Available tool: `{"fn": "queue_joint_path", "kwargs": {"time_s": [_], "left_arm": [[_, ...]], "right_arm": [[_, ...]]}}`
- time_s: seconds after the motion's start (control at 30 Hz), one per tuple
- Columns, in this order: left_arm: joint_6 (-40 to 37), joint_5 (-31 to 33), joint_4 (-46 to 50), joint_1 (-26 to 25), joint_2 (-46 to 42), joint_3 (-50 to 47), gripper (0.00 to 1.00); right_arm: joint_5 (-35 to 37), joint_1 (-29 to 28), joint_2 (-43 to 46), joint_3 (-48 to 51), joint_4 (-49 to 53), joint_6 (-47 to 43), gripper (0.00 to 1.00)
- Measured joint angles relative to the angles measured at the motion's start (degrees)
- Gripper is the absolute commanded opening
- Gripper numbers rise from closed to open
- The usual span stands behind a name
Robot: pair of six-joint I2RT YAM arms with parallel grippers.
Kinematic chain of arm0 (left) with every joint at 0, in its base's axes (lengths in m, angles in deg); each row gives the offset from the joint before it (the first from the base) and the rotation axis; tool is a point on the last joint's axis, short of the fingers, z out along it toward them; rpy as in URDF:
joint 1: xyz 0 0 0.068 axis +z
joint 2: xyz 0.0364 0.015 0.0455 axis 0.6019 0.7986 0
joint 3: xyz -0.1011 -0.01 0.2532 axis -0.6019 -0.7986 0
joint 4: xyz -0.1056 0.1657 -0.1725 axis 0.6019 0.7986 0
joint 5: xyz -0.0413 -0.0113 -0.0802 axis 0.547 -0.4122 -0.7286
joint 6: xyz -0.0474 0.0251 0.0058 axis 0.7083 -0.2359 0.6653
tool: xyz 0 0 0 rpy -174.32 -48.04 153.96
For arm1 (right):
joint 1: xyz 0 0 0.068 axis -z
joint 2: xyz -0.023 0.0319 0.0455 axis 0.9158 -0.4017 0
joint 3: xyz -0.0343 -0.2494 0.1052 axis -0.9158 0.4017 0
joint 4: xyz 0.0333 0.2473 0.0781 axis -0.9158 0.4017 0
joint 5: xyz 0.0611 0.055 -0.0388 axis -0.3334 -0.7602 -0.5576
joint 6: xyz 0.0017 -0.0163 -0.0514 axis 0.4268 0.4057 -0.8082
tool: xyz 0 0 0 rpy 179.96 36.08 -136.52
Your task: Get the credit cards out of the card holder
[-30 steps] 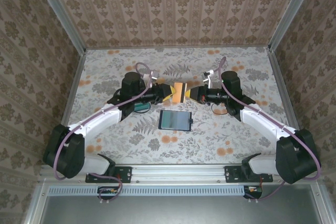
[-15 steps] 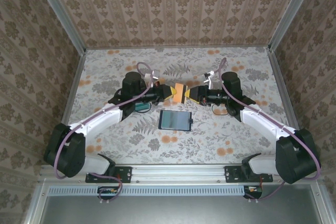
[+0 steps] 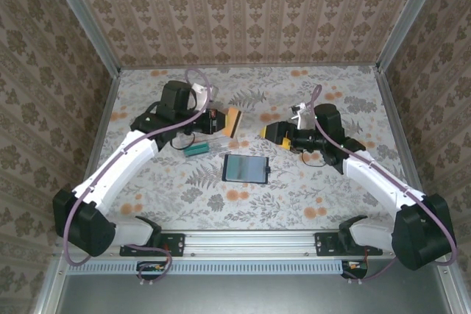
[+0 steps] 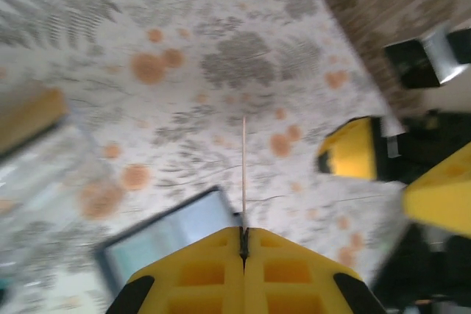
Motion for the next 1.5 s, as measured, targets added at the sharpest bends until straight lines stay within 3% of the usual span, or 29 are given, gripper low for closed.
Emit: {"fn": "queue_joint_path", "kwargs": {"time_s": [0.17,0.37,0.63,1.03,1.5], "left_arm": [[-20.9,8.2,5.3,0.0,0.0,0.8,0.0],[-41.7,13.4,4.5,0.1,0.2,0.4,0.0],[-60.4,17.1,1.7,0.2,5.9,0.4,0.0],[-72.3,19.8,-1.9,0.4,13.5,1.2,0.0],[-74.2,22.4,-3.7,0.8,19.1,3.6,0.0]], "right_arm": [[2.6,0.2,1.5,0.0,2.0,-0.9,1.0],[5.6,0.4,4.8,0.0,3.3,-2.0,1.0],[9.5,0.5,8.9,0.5,3.3,-3.0,1.0],[11.3,0.5,9.0,1.0,3.3,-3.0,1.0],[11.3,0.5,6.9,1.0,3.3,-2.7,1.0]]}}
